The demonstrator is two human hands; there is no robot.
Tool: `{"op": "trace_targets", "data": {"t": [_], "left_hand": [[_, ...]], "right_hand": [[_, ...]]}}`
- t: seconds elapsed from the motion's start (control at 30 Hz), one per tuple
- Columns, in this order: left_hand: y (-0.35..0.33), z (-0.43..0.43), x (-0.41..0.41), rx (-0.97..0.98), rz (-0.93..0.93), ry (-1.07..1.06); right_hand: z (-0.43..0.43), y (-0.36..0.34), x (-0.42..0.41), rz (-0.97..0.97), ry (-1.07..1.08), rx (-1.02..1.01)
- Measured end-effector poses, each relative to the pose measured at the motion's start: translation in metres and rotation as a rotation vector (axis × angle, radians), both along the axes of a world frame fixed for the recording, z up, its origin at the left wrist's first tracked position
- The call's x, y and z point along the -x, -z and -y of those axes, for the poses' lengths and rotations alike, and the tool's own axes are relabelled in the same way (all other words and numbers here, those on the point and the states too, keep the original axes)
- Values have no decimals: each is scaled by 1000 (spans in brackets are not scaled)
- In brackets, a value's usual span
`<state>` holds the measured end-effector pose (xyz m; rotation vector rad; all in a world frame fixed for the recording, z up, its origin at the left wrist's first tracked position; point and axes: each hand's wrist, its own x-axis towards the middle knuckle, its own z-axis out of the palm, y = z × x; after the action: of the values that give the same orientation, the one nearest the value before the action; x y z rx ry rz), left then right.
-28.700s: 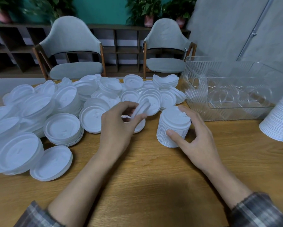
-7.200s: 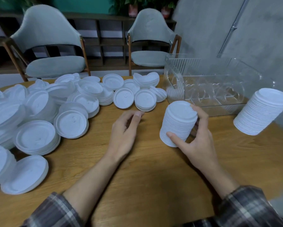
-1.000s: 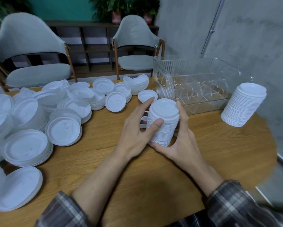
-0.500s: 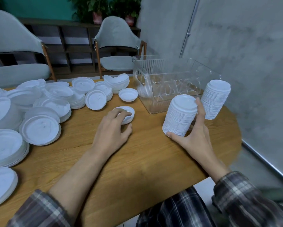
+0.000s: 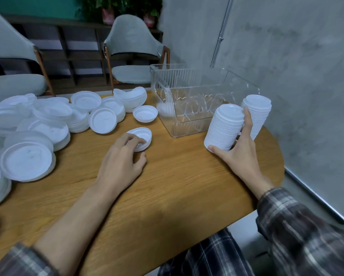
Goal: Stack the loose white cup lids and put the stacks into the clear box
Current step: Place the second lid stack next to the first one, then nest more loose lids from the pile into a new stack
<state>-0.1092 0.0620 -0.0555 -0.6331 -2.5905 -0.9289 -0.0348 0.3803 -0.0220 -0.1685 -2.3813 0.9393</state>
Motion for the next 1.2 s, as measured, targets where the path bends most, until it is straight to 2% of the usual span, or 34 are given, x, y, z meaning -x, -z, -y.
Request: {"op": "trace_targets", "data": {"t": [0.53, 0.97, 1.2], "left_hand": [[0, -1, -1, 10, 10, -14], [-3, 3, -3, 24, -49, -53], [-7, 7, -10, 54, -60, -83]], "right_hand": [[-5, 2, 6, 11, 34, 14], [18, 16, -47, 48, 78, 49], [57, 15, -55, 74, -104, -31]]}}
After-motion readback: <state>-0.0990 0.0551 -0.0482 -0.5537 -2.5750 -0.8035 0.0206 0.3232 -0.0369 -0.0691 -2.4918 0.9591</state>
